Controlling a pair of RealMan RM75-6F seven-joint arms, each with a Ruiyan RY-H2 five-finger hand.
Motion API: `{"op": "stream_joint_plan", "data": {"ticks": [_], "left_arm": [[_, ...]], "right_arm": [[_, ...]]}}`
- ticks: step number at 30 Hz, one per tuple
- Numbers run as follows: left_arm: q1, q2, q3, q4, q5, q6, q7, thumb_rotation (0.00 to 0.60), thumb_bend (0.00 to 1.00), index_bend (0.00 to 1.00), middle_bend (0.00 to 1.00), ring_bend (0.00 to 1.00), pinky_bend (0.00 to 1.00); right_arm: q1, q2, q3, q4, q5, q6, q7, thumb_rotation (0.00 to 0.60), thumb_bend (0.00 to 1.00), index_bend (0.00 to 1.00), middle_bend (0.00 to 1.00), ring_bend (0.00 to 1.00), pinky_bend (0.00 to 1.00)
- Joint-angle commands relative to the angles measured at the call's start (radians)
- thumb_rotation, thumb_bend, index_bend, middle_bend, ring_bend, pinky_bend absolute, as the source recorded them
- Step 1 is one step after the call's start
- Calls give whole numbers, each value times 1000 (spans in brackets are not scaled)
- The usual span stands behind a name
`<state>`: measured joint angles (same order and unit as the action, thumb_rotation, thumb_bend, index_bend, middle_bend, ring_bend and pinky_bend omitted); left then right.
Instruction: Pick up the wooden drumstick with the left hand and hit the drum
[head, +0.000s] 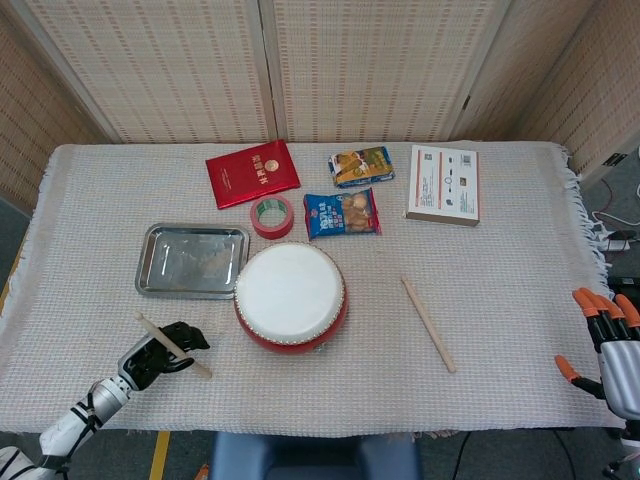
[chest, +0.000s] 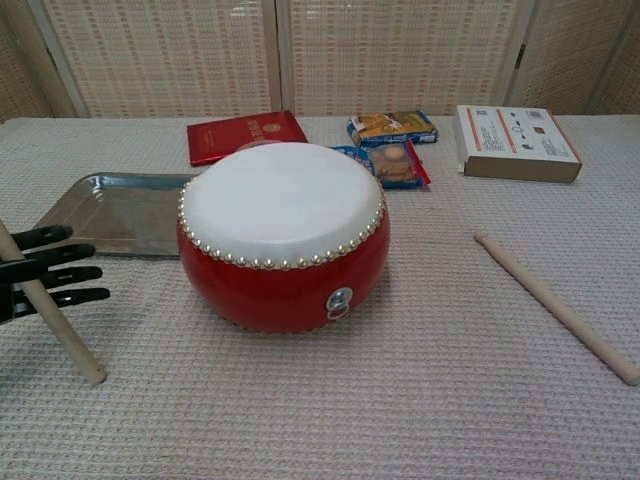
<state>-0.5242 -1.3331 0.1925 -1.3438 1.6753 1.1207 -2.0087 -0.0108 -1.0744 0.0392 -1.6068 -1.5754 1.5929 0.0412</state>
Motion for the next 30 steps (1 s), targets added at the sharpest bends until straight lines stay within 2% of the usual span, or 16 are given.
{"op": "stream_joint_plan", "data": {"ticks": [1,14,20,30], "left_arm": [[-2,-4,-1,-11,-9,-7,26,600,190,582,511,430,352],[1,-18,6,-54,-17,-27,222,600,190,706,699,600,477],[6,-27,14,-77,-13,-31,309,600,190,738,740,646,533],[13,-67,9,-86,-44,-62,411,600,191,789,777,676,568]], "right_arm": [[0,0,0,0,-2,2,1,600,229,4,65,0,0],[-10,0,-1,-5,-19,28,-7,600,229,8,65,0,0],[-13,0,-2,-6,-23,34,-9,600,229,9,65,0,0],[-17,1,-3,-8,-28,41,-8,600,229,10,65,0,0]]}}
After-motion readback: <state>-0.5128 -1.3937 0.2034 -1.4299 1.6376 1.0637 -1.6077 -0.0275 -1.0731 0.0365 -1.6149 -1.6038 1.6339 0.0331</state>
